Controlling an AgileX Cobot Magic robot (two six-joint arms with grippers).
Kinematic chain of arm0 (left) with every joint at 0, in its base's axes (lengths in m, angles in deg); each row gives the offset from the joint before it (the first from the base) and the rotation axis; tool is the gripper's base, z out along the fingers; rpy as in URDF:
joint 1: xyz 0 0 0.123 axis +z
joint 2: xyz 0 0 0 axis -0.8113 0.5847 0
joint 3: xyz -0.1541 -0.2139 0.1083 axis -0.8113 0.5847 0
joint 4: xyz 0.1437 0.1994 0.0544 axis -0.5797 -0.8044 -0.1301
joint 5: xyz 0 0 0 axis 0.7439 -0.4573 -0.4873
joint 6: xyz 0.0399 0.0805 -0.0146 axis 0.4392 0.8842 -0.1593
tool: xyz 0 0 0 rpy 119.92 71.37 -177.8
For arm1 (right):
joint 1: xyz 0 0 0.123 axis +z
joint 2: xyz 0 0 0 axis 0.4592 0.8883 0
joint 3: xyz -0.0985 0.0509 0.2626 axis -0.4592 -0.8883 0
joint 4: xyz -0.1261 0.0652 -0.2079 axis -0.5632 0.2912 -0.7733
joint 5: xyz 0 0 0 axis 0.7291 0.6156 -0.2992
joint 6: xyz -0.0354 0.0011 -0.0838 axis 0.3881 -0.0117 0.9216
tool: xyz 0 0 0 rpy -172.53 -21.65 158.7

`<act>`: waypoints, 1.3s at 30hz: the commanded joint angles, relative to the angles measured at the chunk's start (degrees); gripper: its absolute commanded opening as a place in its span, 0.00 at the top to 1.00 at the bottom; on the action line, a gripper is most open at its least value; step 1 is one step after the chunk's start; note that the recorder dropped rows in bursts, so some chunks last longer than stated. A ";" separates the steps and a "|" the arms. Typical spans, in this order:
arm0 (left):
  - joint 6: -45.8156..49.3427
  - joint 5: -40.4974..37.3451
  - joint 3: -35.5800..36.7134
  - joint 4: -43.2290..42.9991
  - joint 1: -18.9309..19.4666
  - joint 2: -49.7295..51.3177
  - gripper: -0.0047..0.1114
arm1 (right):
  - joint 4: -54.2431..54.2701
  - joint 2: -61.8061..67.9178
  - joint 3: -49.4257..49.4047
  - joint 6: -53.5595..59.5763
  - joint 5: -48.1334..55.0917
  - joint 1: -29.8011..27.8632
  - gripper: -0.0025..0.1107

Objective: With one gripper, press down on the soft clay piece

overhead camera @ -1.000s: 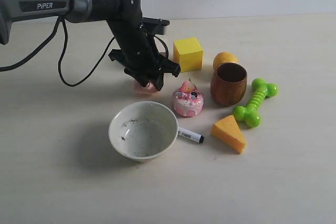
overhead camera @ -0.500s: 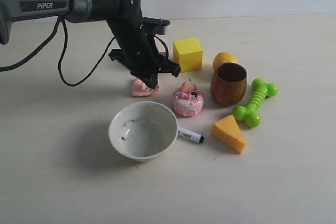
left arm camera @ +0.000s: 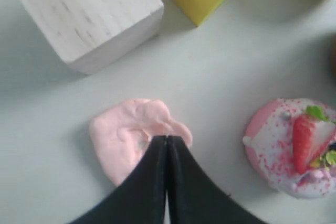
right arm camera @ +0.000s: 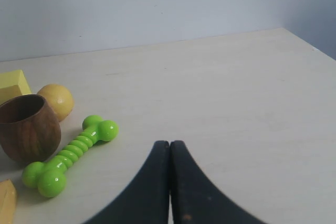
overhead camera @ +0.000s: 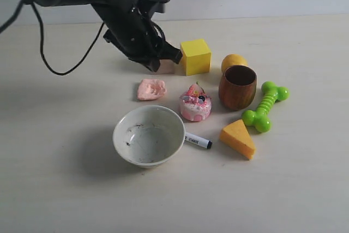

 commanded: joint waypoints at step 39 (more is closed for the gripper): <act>5.03 19.63 64.53 7.95 38.13 -116.47 0.96 | -0.24 -0.40 -0.27 0.00 -0.51 0.04 0.98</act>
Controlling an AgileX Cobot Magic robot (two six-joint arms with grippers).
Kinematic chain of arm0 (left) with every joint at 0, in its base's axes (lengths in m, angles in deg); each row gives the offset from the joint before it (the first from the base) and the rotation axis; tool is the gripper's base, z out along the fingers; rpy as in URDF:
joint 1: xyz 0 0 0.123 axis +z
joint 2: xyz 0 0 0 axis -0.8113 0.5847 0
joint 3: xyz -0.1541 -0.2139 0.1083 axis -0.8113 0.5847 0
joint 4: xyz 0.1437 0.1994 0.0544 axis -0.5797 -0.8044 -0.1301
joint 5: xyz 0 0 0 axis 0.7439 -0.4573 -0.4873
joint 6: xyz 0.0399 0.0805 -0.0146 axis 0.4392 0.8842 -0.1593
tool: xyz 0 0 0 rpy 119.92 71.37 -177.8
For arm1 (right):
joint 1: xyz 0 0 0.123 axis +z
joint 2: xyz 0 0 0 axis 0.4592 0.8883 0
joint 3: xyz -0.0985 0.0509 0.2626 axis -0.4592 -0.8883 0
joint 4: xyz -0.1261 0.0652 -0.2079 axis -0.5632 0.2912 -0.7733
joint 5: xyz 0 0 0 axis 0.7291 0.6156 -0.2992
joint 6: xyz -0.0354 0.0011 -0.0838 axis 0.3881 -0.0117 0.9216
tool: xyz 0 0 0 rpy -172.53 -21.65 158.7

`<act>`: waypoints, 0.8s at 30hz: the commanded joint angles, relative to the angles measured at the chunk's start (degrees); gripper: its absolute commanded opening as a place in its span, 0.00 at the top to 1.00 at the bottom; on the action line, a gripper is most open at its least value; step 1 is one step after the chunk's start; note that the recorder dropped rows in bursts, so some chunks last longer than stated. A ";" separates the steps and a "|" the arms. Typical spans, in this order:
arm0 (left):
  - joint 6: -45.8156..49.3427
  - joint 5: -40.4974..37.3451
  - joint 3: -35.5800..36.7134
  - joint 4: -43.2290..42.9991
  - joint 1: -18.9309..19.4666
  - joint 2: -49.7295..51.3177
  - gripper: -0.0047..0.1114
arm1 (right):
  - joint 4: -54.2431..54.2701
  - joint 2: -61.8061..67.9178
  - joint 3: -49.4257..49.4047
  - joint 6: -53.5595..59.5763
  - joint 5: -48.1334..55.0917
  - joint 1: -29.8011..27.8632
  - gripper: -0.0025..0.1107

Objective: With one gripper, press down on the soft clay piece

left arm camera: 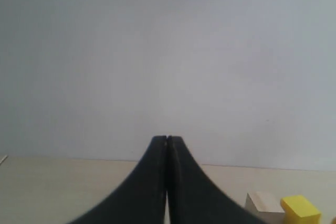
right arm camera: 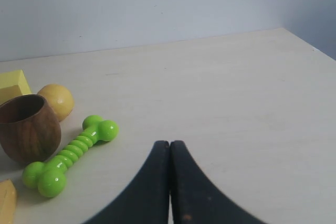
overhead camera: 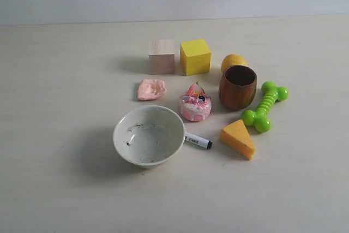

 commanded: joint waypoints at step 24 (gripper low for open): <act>0.52 26.35 36.24 -0.70 1.62 -10.59 0.96 | -0.24 -0.40 -0.27 0.00 -0.51 0.04 0.98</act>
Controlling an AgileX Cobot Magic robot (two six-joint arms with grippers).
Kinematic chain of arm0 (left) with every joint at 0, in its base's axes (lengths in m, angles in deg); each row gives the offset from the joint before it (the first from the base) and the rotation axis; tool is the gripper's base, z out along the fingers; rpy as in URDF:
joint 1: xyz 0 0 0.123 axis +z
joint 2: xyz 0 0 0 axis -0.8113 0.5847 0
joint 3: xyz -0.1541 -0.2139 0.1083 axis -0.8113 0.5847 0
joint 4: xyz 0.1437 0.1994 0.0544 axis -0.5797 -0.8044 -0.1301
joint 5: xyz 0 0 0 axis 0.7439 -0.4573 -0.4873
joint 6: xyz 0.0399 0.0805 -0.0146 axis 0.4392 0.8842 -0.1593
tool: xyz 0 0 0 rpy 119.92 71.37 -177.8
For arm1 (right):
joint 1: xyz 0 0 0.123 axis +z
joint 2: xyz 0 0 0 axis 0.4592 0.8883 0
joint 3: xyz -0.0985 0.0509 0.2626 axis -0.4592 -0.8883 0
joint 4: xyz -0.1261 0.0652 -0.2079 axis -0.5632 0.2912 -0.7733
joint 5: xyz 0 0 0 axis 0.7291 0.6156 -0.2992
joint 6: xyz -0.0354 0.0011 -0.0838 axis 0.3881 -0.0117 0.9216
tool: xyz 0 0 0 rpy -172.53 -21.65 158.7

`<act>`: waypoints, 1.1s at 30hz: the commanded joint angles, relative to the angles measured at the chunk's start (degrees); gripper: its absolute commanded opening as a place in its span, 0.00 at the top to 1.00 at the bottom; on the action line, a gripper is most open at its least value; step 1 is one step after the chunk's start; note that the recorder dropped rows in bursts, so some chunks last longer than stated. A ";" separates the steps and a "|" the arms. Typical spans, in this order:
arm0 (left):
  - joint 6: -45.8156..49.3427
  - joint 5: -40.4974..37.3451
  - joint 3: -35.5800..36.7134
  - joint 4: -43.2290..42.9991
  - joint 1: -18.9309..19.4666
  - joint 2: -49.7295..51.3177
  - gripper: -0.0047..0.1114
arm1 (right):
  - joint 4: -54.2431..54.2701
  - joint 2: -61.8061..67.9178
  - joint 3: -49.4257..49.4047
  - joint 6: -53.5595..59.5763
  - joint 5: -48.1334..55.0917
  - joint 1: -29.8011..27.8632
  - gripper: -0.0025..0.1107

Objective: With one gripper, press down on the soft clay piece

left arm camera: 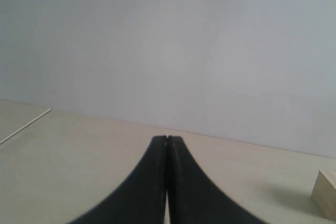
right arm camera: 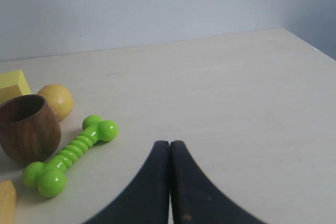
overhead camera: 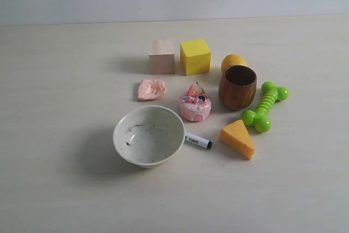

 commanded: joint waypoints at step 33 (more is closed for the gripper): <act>-1.62 -17.55 0.20 -10.10 -0.54 -0.40 0.96 | -0.24 -0.40 -0.27 0.00 -0.51 0.04 0.98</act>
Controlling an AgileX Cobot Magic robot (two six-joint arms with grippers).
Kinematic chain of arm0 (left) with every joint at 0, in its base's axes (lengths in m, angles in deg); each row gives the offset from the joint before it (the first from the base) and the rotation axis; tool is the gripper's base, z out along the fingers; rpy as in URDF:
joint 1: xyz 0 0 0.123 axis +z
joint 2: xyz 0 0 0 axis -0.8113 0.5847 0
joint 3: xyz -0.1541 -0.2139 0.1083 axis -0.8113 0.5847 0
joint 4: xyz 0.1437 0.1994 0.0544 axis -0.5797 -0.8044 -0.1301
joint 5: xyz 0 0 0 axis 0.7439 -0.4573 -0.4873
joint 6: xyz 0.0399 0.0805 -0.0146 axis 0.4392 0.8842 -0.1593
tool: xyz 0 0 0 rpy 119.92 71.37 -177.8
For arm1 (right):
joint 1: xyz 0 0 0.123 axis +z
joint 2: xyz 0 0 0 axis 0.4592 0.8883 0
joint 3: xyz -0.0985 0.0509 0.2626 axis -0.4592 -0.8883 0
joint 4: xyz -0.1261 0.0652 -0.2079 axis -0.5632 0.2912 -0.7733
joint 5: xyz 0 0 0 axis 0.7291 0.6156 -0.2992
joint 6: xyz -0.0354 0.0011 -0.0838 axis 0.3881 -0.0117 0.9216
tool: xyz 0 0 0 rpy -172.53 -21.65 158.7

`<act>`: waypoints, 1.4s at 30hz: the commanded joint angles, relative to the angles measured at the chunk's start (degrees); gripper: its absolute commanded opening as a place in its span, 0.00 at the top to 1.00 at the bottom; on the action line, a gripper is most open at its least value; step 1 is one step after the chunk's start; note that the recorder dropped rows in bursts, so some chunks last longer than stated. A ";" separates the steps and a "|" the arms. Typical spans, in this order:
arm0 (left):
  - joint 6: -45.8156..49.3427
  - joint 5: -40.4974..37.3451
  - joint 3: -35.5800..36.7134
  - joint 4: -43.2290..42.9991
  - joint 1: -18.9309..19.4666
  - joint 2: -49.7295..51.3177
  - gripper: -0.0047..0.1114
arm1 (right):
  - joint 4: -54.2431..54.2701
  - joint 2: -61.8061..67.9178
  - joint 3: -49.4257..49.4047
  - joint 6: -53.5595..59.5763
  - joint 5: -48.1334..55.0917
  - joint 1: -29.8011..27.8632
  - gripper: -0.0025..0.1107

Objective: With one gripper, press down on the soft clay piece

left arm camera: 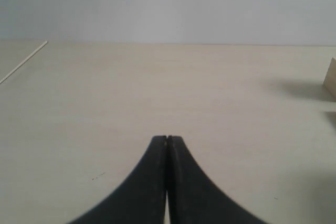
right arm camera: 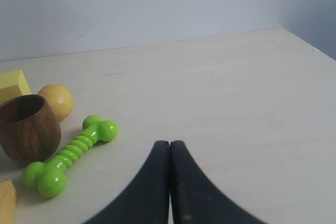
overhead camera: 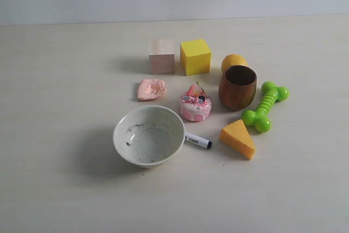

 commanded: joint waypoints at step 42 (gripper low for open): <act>-5.24 -2.07 0.20 -0.52 -0.29 -0.40 0.96 | -0.24 -0.40 -0.27 0.00 -0.51 0.04 0.98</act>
